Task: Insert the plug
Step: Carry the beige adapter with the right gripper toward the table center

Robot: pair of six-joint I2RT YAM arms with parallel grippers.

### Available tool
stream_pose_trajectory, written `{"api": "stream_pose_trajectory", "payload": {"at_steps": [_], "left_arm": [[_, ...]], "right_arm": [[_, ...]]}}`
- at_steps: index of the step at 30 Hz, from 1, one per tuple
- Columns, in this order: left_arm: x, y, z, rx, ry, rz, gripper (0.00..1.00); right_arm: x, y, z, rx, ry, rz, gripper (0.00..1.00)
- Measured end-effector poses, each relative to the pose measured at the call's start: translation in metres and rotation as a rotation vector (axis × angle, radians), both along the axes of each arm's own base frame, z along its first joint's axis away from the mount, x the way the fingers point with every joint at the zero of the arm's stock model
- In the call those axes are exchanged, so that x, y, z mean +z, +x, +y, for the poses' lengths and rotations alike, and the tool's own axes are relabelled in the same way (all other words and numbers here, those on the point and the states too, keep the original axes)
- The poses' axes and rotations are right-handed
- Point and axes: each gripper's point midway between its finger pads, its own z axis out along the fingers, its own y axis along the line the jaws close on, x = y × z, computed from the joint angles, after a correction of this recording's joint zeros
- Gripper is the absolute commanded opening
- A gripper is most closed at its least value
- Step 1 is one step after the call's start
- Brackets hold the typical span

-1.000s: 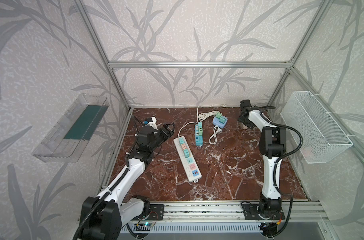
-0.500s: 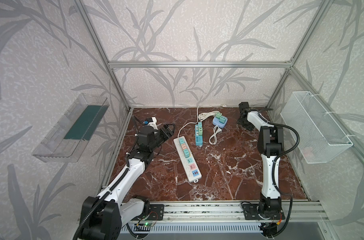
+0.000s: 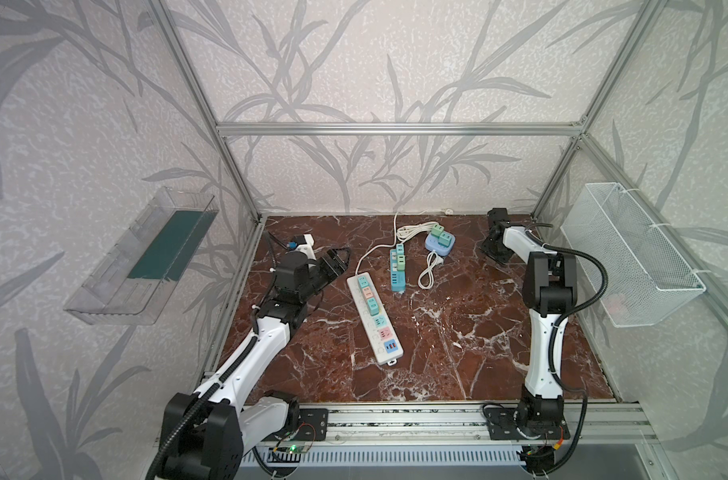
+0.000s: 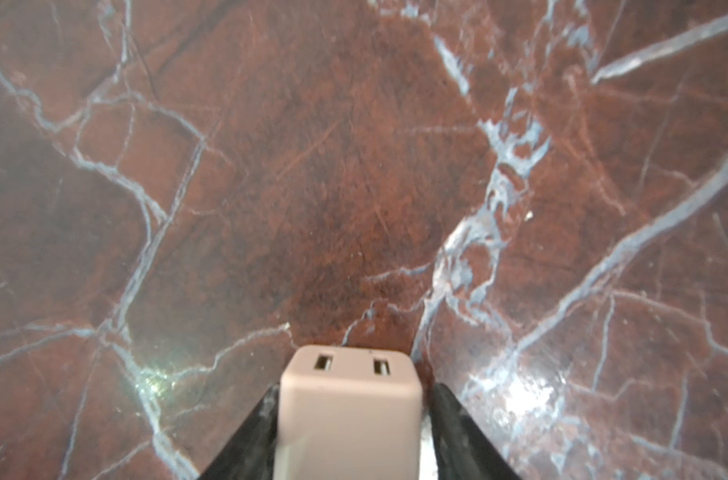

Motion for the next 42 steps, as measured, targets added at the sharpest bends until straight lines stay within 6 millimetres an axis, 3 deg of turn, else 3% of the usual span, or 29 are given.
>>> {"api": "stream_pose_trajectory", "payload": {"at_steps": [6,13,19,23,26,33,37,42], "left_arm": [[0.000,0.000,0.000,0.000,0.000,0.000,0.78],[0.000,0.000,0.000,0.001,0.001,-0.001,0.78],[0.001,0.000,0.001,0.002,0.003,-0.004,0.78],[0.007,-0.002,0.003,0.012,0.010,-0.026,0.78],[0.015,-0.004,0.005,0.019,0.019,-0.051,0.78],[0.019,-0.006,0.006,0.019,0.022,-0.064,0.78],[0.018,-0.007,0.003,0.009,0.020,-0.063,0.79],[0.017,-0.009,-0.004,-0.016,0.018,-0.058,0.78]], "right_arm": [[0.001,0.002,0.004,0.043,0.018,-0.002,0.32],[0.008,-0.006,0.019,0.104,0.065,-0.009,0.29],[0.047,-0.034,0.052,0.217,0.069,-0.055,0.28],[0.081,-0.072,0.094,0.336,0.064,-0.124,0.28],[0.090,-0.113,0.127,0.432,0.062,-0.152,0.27],[0.061,-0.237,0.202,0.660,0.056,-0.111,0.27],[0.035,-0.282,0.206,0.676,0.054,-0.069,0.26],[0.016,-0.294,0.187,0.585,0.019,-0.049,0.28]]}}
